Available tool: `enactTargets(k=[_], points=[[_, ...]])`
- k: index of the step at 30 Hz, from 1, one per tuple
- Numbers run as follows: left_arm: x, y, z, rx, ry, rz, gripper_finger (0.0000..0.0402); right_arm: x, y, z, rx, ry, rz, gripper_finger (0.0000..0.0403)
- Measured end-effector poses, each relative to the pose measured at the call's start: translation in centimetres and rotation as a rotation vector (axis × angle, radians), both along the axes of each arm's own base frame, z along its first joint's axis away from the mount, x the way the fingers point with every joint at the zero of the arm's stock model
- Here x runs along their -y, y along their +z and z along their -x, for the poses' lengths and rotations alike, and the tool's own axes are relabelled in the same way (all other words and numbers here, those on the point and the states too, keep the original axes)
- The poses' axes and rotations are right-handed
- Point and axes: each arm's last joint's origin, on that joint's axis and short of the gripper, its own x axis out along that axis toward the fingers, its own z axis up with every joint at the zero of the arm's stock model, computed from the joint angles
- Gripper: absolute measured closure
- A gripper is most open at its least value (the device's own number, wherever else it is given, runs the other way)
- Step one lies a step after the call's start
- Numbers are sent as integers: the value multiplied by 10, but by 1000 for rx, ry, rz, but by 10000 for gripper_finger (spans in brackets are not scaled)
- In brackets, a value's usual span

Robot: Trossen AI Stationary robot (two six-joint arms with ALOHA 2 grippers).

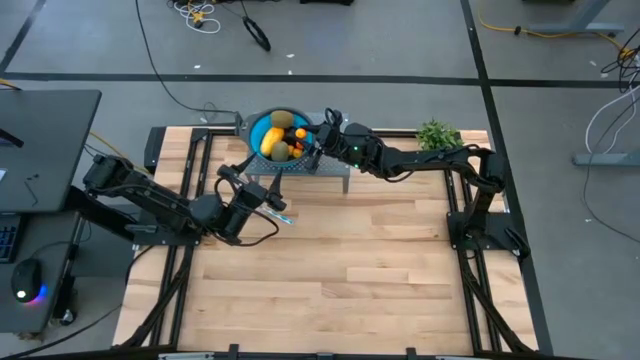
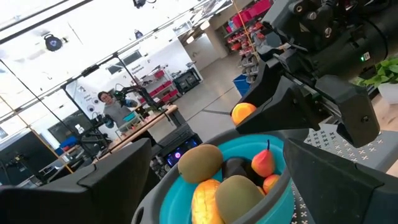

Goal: Pick & Place Fruit
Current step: Put the pear into the blue strainer bowl

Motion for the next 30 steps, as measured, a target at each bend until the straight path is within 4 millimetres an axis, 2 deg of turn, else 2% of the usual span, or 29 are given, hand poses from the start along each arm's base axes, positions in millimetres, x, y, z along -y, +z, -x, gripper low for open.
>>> enactTargets(k=[22,26,30], points=[[0,0,0,0,1,1,28,0,-1,0,-24,44,29,229],[0,0,0,1,0,0,28,0,-2,0,-48,45,54,209],[0,0,0,1,1,1,28,0,-2,0,-51,45,57,170]])
